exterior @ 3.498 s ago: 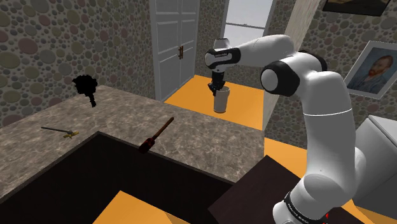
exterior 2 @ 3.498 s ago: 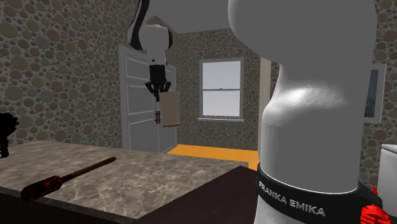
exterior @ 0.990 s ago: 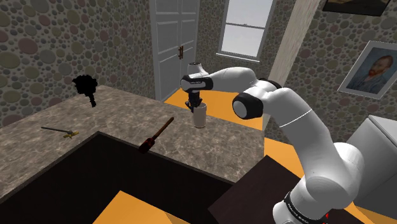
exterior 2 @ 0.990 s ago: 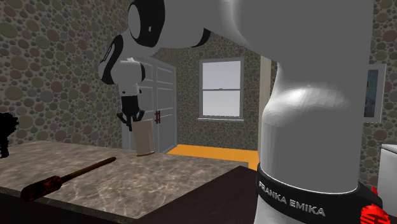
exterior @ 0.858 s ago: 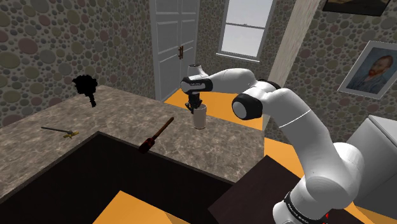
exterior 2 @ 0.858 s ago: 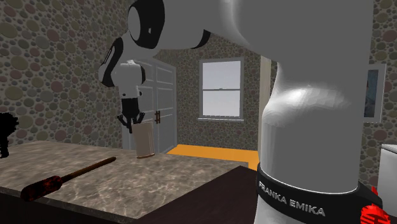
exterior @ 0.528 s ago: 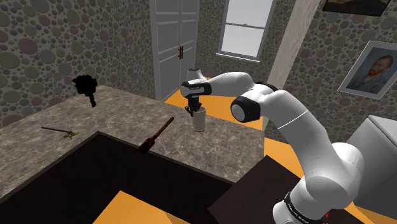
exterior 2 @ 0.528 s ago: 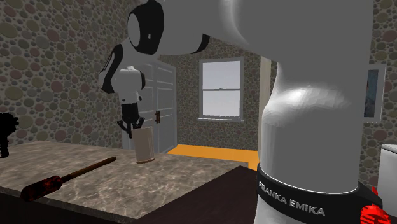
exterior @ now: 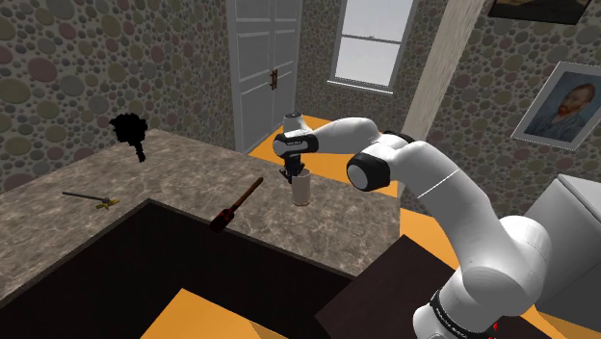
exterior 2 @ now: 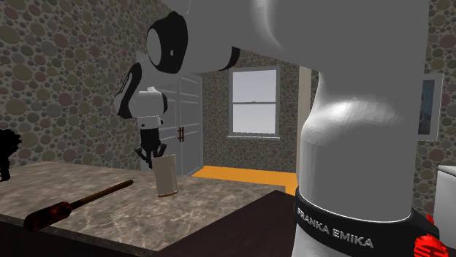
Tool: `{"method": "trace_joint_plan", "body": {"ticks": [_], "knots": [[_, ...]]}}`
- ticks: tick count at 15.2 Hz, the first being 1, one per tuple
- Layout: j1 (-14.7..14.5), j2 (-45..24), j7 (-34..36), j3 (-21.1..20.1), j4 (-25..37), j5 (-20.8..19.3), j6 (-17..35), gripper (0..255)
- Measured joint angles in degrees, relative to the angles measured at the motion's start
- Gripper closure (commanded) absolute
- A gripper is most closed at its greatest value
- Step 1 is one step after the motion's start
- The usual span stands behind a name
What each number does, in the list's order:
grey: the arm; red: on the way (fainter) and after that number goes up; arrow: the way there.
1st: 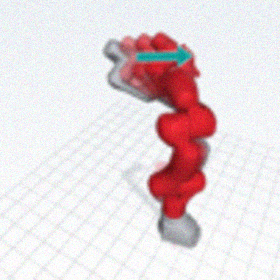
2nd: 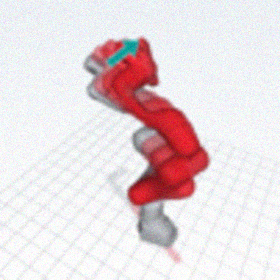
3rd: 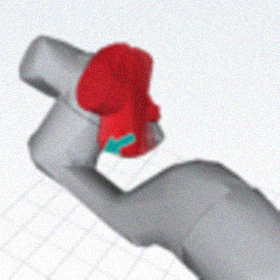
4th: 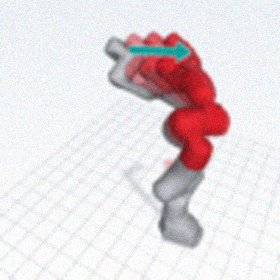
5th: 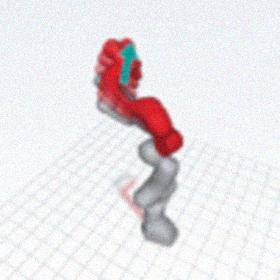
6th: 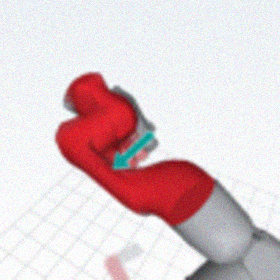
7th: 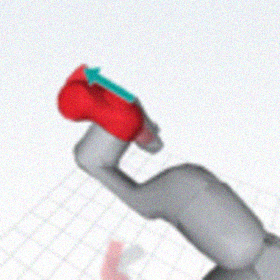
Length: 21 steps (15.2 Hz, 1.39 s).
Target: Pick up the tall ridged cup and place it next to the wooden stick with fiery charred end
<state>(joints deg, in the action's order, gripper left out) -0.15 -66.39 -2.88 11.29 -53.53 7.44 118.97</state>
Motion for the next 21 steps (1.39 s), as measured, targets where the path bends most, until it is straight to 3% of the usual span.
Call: {"method": "trace_joint_plan", "body": {"ticks": [7, 8, 14, 21], "knots": [[0.14, -1.00, 0.03, -0.06, 0.89, 0.04, 0.15, 255], [0.14, -1.00, 0.03, -0.06, 0.88, 0.04, 0.16, 0], [0.14, -0.96, 0.03, -0.06, 0.88, 0.03, 0.18, 0], [-0.52, 4.16, 0.08, 0.33, -1.28, -0.27, -2.77, 0]]}}
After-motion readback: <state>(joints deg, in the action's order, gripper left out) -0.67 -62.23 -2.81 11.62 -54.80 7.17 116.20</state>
